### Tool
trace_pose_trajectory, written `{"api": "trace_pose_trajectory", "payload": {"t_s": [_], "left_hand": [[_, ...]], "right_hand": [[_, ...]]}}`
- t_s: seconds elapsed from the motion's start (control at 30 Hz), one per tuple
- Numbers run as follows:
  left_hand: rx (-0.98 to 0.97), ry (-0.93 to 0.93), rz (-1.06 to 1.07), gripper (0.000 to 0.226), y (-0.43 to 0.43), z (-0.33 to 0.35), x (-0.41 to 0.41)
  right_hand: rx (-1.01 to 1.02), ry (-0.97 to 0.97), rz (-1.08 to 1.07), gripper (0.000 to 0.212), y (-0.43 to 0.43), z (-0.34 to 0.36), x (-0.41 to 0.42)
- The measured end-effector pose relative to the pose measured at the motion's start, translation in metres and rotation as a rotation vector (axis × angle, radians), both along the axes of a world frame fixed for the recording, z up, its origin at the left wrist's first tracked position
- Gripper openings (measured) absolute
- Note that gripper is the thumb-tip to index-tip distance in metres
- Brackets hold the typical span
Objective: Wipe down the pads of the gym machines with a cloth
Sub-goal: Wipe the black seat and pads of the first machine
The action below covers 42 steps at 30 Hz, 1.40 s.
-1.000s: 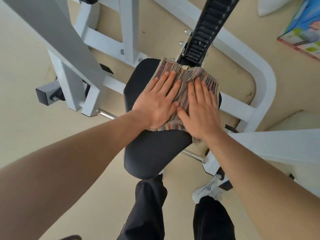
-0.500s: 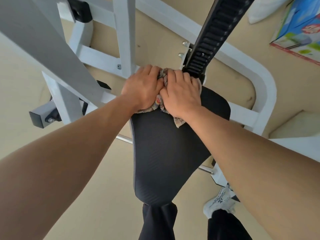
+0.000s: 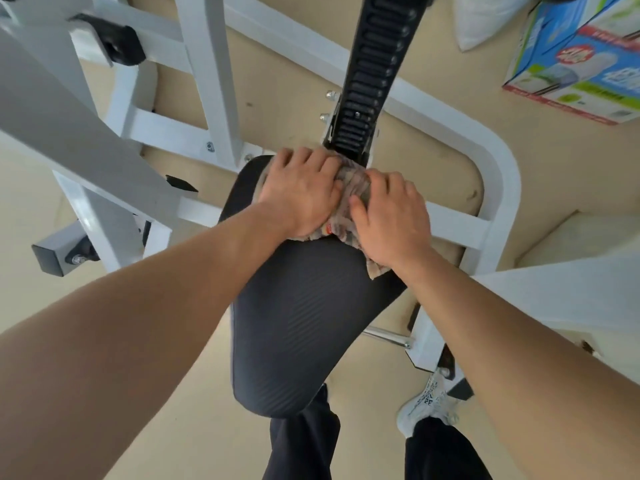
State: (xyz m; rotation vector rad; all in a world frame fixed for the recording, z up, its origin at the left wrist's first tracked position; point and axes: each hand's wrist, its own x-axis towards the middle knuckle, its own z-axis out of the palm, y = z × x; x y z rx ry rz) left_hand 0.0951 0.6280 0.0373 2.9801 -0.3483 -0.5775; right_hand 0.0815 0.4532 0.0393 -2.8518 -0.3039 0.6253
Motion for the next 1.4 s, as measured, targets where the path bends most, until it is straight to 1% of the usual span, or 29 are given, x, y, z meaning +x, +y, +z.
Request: {"api": "trace_pose_trajectory", "payload": {"t_s": [0.07, 0.17, 0.2, 0.27, 0.37, 0.5, 0.57, 0.6, 0.7, 0.73, 0.83, 0.9, 0.97, 1.0, 1.1, 1.17, 1.2, 1.23, 1.27, 1.33, 1.37, 1.4], "left_hand": [[-0.027, 0.008, -0.120, 0.049, -0.036, -0.002, 0.001], [-0.070, 0.034, -0.261, 0.046, -0.078, -0.007, 0.003], [-0.086, 0.036, -0.274, 0.045, -0.081, -0.008, 0.004], [-0.133, 0.028, -0.276, 0.046, -0.073, -0.009, 0.005], [-0.172, 0.022, -0.221, 0.049, -0.042, -0.010, 0.004], [-0.129, -0.007, -0.079, 0.048, 0.007, -0.008, 0.003], [-0.121, 0.012, -0.038, 0.046, 0.021, -0.005, 0.001], [-0.119, 0.023, -0.002, 0.045, 0.029, -0.004, 0.000], [-0.116, 0.076, 0.237, 0.046, 0.058, 0.000, -0.007], [-0.112, 0.092, 0.281, 0.045, 0.066, 0.001, -0.010], [-0.087, 0.120, 0.311, 0.040, 0.068, 0.006, -0.015], [-0.092, 0.099, 0.352, 0.040, 0.062, 0.005, -0.015], [-0.077, 0.071, 0.341, 0.041, 0.052, 0.002, -0.009], [-0.056, 0.068, 0.303, 0.044, 0.048, 0.001, -0.006], [-0.018, 0.031, 0.078, 0.052, 0.033, -0.002, -0.002], [-0.056, -0.004, -0.051, 0.055, 0.028, -0.003, -0.005], [-0.091, -0.017, -0.065, 0.055, 0.031, -0.004, -0.006], [-0.129, -0.017, -0.034, 0.055, 0.038, -0.006, -0.005], [-0.163, -0.003, 0.045, 0.053, 0.046, -0.007, -0.003], [-0.266, 0.093, 0.302, 0.044, 0.064, -0.011, 0.003], [-0.382, 0.162, 0.469, 0.037, 0.072, -0.011, 0.003], [-0.548, 0.241, 0.647, 0.030, 0.080, -0.012, 0.002]], "right_hand": [[0.015, 0.104, -0.191, 0.051, -0.031, 0.002, -0.012], [0.175, 0.209, -0.446, 0.045, -0.054, 0.000, -0.040], [0.226, 0.216, -0.484, 0.043, -0.054, 0.000, -0.045], [0.257, 0.207, -0.508, 0.040, -0.049, -0.001, -0.045], [0.238, 0.149, -0.430, 0.043, -0.031, 0.001, -0.024], [0.047, 0.051, -0.095, 0.046, 0.017, 0.006, 0.009], [0.015, 0.053, -0.004, 0.044, 0.042, 0.007, 0.020], [0.013, 0.051, 0.021, 0.043, 0.054, 0.007, 0.023], [0.023, 0.022, 0.109, 0.043, 0.087, 0.006, 0.024], [0.044, 0.013, 0.149, 0.044, 0.097, 0.005, 0.024], [0.099, 0.032, 0.222, 0.049, 0.109, 0.004, 0.026], [0.135, 0.039, 0.238, 0.052, 0.101, 0.003, 0.024], [0.138, 0.003, 0.211, 0.054, 0.083, 0.001, 0.018], [0.115, -0.017, 0.176, 0.057, 0.073, 0.001, 0.012], [-0.014, -0.035, 0.052, 0.067, 0.050, 0.003, -0.007], [-0.079, -0.023, -0.033, 0.070, 0.048, 0.007, -0.013], [-0.097, -0.024, -0.059, 0.070, 0.053, 0.010, -0.013], [-0.099, -0.024, -0.055, 0.068, 0.060, 0.012, -0.012], [-0.078, -0.014, -0.012, 0.066, 0.071, 0.013, -0.010], [-0.001, 0.033, 0.136, 0.065, 0.096, 0.012, -0.001], [0.033, 0.053, 0.196, 0.064, 0.108, 0.010, 0.007], [0.056, 0.067, 0.242, 0.063, 0.120, 0.007, 0.016]]}}
